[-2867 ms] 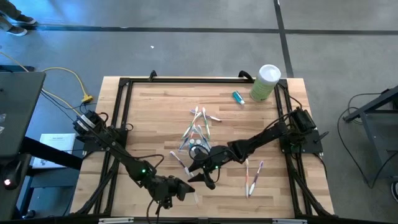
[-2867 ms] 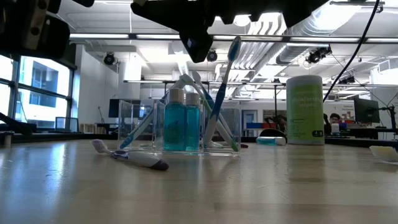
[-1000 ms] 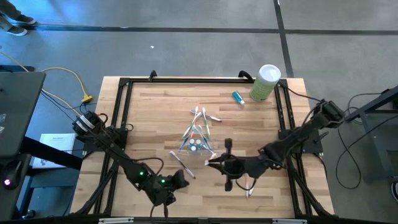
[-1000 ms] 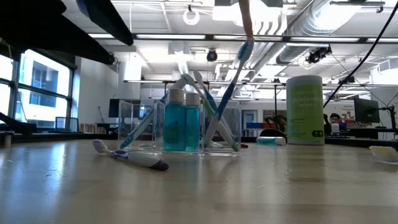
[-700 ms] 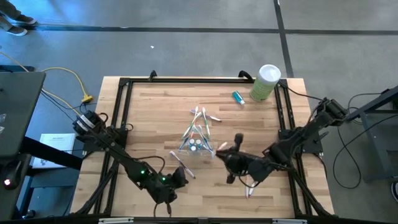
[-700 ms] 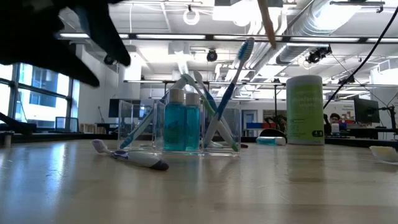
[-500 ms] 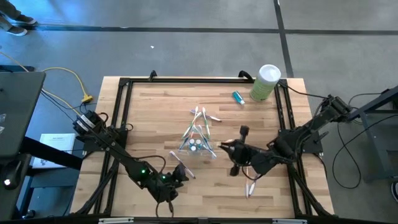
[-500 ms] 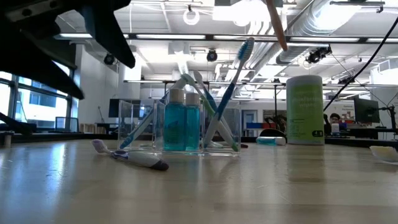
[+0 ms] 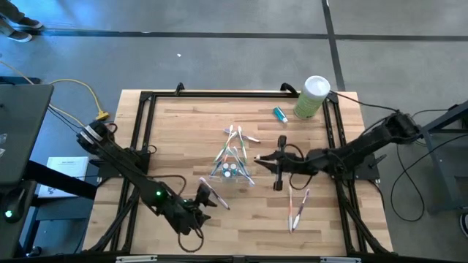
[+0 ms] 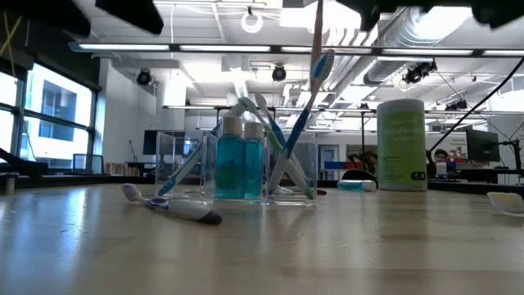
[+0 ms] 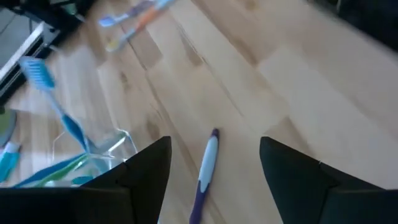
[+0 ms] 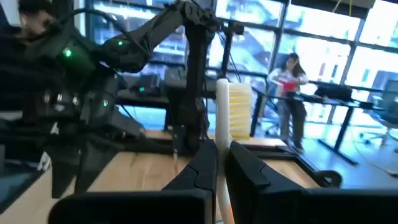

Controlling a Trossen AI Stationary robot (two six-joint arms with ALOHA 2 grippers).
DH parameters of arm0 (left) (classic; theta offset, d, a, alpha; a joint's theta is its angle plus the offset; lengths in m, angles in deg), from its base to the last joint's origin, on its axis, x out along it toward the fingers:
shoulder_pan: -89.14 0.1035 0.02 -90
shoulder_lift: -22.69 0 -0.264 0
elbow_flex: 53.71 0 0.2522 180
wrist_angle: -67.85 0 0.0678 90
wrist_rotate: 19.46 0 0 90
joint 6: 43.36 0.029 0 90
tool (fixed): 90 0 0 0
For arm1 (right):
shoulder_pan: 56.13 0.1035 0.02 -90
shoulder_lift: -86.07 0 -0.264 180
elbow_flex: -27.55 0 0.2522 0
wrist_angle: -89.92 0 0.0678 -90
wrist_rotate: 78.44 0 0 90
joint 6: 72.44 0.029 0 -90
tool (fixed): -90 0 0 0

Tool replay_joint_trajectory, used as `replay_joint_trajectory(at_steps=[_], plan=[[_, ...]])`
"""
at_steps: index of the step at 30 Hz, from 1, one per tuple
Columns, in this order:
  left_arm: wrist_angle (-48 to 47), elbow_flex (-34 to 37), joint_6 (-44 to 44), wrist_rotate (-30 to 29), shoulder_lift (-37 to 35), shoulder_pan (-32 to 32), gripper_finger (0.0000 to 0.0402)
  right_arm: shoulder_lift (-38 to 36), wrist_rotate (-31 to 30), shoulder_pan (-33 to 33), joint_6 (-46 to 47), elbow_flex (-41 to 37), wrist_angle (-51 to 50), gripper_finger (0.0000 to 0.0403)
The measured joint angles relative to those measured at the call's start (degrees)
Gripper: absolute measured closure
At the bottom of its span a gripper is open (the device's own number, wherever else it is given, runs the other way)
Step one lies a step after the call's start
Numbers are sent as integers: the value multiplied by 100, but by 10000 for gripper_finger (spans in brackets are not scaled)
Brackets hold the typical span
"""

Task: Pick & Place toothbrushing station
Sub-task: Put the orange toothbrush into the right side of the transparent organizer

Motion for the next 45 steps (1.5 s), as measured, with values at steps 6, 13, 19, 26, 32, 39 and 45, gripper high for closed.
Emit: replay_joint_trajectory(at_steps=[6, 13, 19, 26, 32, 39, 45], plan=[[-100, 4, -1058, 166, -846, 401, 163, 622, 650, -224, 209, -331, 1100, 394], [69, 344, -1781, 953, -1320, 929, 163, 1128, 625, -268, 224, -327, 1360, 394], [949, 1036, -1809, 1497, -1335, 1390, 163, 1704, 586, -331, 443, -325, 1938, 394], [2746, 2028, -2034, 2790, -1335, 1835, 163, 2359, 268, -425, 926, -325, 2256, 394], [3496, 2617, -2253, 2872, -1333, 1824, 163, 2496, 137, -425, 1082, -325, 2243, 387], [3732, 2743, -2880, 2981, -1333, 1563, 163, 2496, -8, -425, 1462, -325, 2174, 331], [3890, 2741, -3299, 2953, -1333, 1269, 163, 2496, -2, -425, 1478, -325, 2081, 259]])
